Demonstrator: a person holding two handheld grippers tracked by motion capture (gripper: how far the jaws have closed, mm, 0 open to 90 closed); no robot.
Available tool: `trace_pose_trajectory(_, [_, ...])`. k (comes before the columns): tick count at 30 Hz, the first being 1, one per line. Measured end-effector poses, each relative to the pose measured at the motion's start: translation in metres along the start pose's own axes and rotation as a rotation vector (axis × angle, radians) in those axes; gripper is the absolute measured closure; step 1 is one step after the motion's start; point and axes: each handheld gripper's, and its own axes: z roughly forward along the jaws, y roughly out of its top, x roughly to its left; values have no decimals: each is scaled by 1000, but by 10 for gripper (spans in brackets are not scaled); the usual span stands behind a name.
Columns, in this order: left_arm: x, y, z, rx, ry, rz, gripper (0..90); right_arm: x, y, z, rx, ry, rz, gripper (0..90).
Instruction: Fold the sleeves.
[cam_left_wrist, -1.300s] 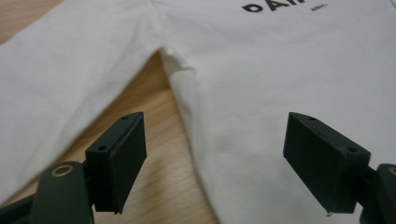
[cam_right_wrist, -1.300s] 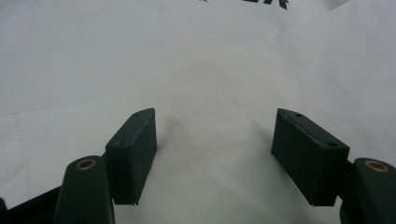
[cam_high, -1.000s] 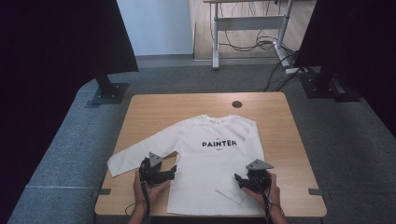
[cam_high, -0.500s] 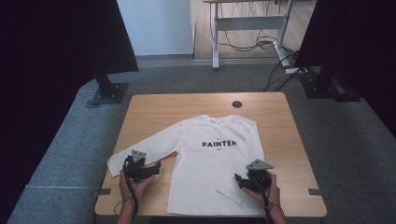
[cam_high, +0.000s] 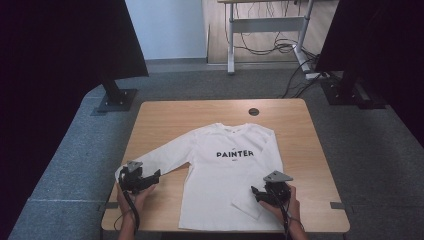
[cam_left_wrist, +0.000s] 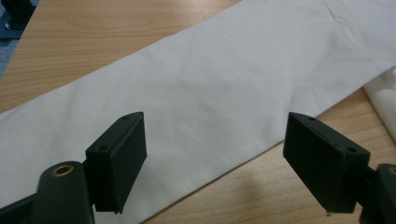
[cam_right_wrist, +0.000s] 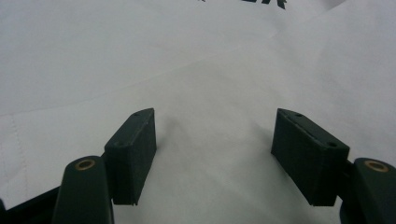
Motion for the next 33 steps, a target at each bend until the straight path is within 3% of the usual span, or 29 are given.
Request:
trace_pose_trajectory(14, [5,-3,6,50,0,-15,210,0,0,0,0,-1,0,301])
trace_pose_trajectory(27, [-3,-5,10,78,-7,11,204,0,0,0,0,-2,0,301])
trace_pose_trajectory(33, [-14,-7,10,87,-8,37,202,0,0,0,0,-2,0,301])
